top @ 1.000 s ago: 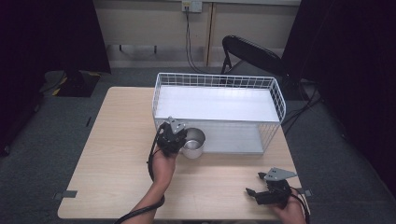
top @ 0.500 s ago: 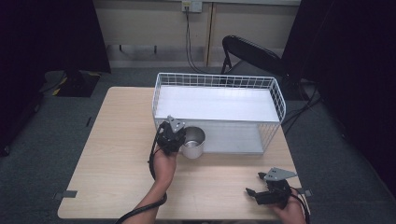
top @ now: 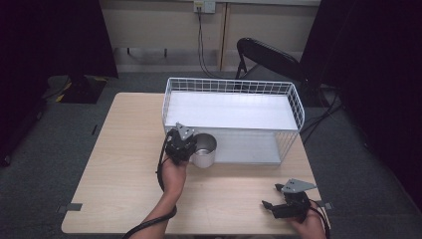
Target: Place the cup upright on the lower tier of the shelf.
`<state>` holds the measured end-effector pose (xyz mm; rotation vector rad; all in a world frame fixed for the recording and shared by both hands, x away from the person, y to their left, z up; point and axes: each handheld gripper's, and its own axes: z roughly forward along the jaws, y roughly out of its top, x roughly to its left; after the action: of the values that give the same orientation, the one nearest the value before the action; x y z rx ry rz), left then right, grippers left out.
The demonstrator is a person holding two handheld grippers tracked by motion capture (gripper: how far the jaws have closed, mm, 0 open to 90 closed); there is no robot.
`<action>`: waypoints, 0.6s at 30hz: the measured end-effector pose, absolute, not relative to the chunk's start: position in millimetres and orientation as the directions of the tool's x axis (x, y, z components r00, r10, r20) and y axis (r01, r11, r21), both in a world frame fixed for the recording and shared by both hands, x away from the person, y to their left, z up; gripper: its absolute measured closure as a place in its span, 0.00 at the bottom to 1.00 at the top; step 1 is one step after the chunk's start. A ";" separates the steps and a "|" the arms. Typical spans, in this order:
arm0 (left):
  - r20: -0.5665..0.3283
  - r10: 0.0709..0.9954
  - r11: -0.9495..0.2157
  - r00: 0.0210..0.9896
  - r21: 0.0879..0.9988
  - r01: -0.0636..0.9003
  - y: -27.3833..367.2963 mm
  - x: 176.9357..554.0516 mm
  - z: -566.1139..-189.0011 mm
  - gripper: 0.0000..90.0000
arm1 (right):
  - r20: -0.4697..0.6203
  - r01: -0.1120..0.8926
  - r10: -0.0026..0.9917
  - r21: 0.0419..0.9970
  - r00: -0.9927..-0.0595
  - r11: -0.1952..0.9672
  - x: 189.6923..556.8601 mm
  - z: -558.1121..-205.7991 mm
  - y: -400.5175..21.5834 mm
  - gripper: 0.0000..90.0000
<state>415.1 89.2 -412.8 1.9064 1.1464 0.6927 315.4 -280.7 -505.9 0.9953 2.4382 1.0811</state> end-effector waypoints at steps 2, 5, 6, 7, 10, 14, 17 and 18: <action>0.036 0.897 -0.263 0.440 0.844 0.468 89.5 415.3 -413.4 0.85 | 0.011 0.476 0.697 0.738 -0.717 0.478 315.3 -505.9 -280.7 0.19; 0.040 0.893 -0.272 0.448 0.842 0.467 90.0 414.4 -413.4 0.77 | 0.010 0.475 0.697 0.738 -0.717 0.478 315.3 -505.9 -280.7 0.19; 0.040 0.892 -0.274 0.449 0.840 0.469 89.9 414.2 -413.2 0.77 | 0.011 0.476 0.697 0.738 -0.717 0.478 315.3 -505.9 -280.7 0.19; 0.036 0.893 -0.269 0.449 0.841 0.469 89.5 413.6 -413.1 0.74 | 0.010 0.476 0.697 0.738 -0.717 0.478 315.3 -505.9 -280.7 0.19; 0.031 0.886 -0.276 0.464 0.838 0.471 90.3 411.2 -410.3 0.65 | 0.011 0.476 0.697 0.738 -0.717 0.478 315.3 -505.9 -280.7 0.19; -0.007 0.878 -0.258 0.479 0.836 0.484 92.8 409.1 -408.6 0.49 | 0.012 0.476 0.696 0.738 -0.718 0.478 315.4 -505.9 -280.7 0.19; -0.024 0.871 -0.256 0.491 0.830 0.495 95.1 406.0 -406.0 0.40 | 0.010 0.475 0.697 0.738 -0.717 0.478 315.3 -505.9 -280.7 0.19; -0.025 0.867 -0.254 0.497 0.837 0.485 96.5 404.1 -404.5 0.38 | 0.011 0.475 0.697 0.739 -0.717 0.478 315.4 -506.0 -280.7 0.19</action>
<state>404.1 96.5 -404.5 1.9024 1.1195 0.5745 315.4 -280.7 -506.0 0.9956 2.4372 1.0821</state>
